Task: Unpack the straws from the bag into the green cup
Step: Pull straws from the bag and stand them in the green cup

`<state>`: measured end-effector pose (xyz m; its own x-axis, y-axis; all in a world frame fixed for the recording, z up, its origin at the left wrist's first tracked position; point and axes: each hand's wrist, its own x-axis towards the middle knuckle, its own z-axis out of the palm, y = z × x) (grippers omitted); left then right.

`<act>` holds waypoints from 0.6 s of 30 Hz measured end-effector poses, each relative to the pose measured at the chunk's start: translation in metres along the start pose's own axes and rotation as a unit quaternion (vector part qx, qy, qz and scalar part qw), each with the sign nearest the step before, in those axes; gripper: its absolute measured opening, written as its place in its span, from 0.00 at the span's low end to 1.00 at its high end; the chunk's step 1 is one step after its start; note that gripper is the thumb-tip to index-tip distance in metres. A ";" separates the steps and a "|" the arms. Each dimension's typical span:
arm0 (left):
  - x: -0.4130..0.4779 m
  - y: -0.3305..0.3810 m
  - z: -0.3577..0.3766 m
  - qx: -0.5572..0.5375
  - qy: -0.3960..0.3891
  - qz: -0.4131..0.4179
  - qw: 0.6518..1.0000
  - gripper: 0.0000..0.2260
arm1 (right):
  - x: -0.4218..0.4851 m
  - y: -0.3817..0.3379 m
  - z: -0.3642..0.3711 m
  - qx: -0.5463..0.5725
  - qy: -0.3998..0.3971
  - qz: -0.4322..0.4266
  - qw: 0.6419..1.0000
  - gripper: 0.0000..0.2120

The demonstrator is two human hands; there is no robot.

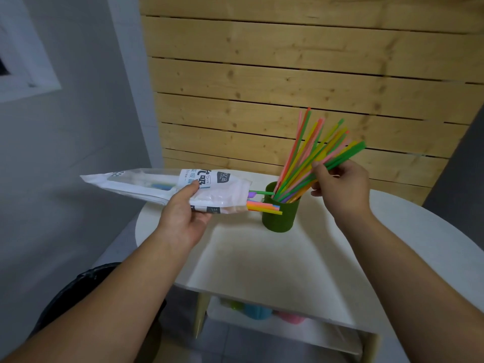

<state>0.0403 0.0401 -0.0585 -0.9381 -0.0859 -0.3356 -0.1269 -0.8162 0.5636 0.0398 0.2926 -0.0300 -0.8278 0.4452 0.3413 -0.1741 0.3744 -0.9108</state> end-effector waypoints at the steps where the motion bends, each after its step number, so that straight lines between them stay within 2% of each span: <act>1: -0.001 0.000 0.000 0.002 -0.001 0.000 1.000 0.14 | 0.002 0.002 0.002 -0.003 -0.011 0.006 1.000 0.07; 9: 0.000 -0.004 0.002 0.008 -0.018 0.002 1.000 0.11 | 0.001 0.005 0.000 0.044 -0.053 0.031 0.997 0.05; 11: -0.001 -0.004 0.002 0.009 -0.022 0.003 1.000 0.11 | -0.002 0.005 -0.002 0.051 -0.066 0.037 0.996 0.08; 15: -0.002 -0.004 0.003 0.006 -0.025 0.008 1.000 0.09 | -0.014 0.006 -0.009 -0.024 -0.094 0.063 0.993 0.21; 18: -0.003 -0.003 0.003 0.008 -0.030 0.013 0.999 0.09 | -0.025 0.002 -0.016 -0.096 -0.091 0.121 0.984 0.23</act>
<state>0.0421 0.0450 -0.0570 -0.9587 -0.0719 -0.2752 -0.1074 -0.8044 0.5843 0.0690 0.2949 -0.0367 -0.9174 0.3938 0.0574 0.1286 0.4297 -0.8938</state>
